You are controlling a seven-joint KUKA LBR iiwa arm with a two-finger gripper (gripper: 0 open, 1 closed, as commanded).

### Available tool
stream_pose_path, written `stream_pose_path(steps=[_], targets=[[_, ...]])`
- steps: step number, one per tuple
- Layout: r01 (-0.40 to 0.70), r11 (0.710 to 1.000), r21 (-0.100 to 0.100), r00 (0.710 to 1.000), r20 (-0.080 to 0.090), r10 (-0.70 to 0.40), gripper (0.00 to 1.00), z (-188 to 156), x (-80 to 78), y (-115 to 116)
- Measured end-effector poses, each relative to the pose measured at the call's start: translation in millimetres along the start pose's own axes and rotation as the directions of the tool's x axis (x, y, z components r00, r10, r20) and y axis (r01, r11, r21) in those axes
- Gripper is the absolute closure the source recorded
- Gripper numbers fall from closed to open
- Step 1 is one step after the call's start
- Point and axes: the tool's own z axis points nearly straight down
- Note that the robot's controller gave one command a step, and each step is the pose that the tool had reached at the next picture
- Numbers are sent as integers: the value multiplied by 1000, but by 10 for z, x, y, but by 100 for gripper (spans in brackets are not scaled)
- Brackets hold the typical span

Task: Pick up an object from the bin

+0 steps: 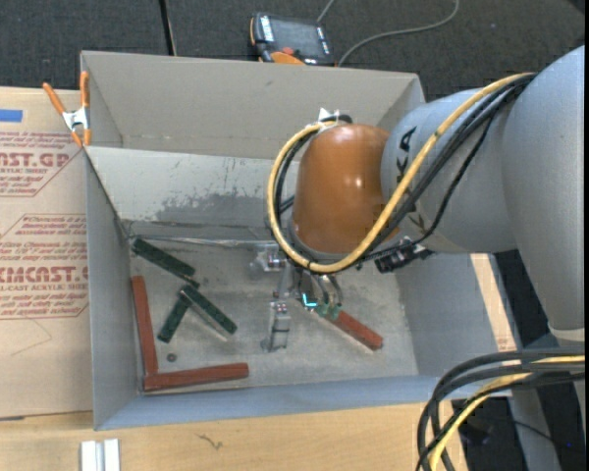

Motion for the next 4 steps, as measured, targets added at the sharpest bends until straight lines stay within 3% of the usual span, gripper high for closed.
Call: stream_pose_path(steps=[1,2,3,4], targets=[[183,983,0,983,10,-183,0,694,-354,735],[181,984,0,983,9,-181,100,685,-358,722],[172,985,3,985,19,-172,100,-654,-515,390],[174,985,1,985,10,-174,0,-601,-494,399]])
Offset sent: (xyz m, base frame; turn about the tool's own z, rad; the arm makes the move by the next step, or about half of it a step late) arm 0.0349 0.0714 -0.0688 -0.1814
